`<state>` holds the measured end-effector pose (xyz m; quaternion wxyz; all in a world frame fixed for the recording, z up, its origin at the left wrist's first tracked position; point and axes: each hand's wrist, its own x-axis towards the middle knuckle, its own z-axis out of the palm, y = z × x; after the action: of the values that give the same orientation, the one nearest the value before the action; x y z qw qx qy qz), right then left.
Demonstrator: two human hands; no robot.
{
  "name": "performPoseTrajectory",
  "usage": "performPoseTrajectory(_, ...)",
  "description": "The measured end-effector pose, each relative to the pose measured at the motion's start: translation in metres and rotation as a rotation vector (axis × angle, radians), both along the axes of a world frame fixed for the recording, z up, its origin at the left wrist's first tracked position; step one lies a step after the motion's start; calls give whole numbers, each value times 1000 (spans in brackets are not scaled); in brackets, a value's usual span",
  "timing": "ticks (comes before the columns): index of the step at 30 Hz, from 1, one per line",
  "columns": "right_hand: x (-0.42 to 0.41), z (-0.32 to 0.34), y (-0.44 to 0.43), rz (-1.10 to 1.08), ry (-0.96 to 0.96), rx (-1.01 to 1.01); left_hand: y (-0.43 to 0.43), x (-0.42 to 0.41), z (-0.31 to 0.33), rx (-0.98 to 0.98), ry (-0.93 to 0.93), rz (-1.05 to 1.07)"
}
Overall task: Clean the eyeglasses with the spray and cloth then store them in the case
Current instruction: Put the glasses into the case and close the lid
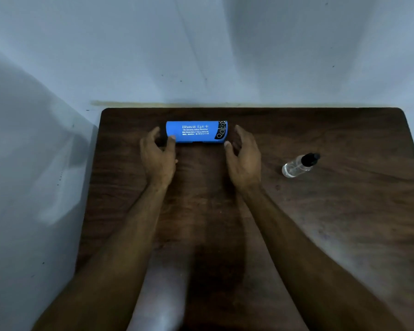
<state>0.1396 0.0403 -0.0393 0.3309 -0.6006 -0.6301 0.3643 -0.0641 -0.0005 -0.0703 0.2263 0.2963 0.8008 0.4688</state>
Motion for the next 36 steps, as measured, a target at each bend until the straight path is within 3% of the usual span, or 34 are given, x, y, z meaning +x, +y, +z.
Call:
performPoseTrajectory(4, 36, 6, -53, -37, -50, 24, -33, 47, 15, 120, 72, -35)
performPoseTrajectory(12, 136, 8, -93, -381, -47, 37, -49, 184, 29, 108, -36, -499)
performPoseTrajectory(19, 168, -11, -44, -173, -27, 22, -13, 234, 14, 91, -63, -634)
performPoseTrajectory(32, 95, 0, 19, 3, 61, 27, 31, 179, 19, 186, 64, -345)
performPoseTrajectory(36, 71, -8, 43, 28, 95, -15, 49, 159, 19, 115, 107, -330)
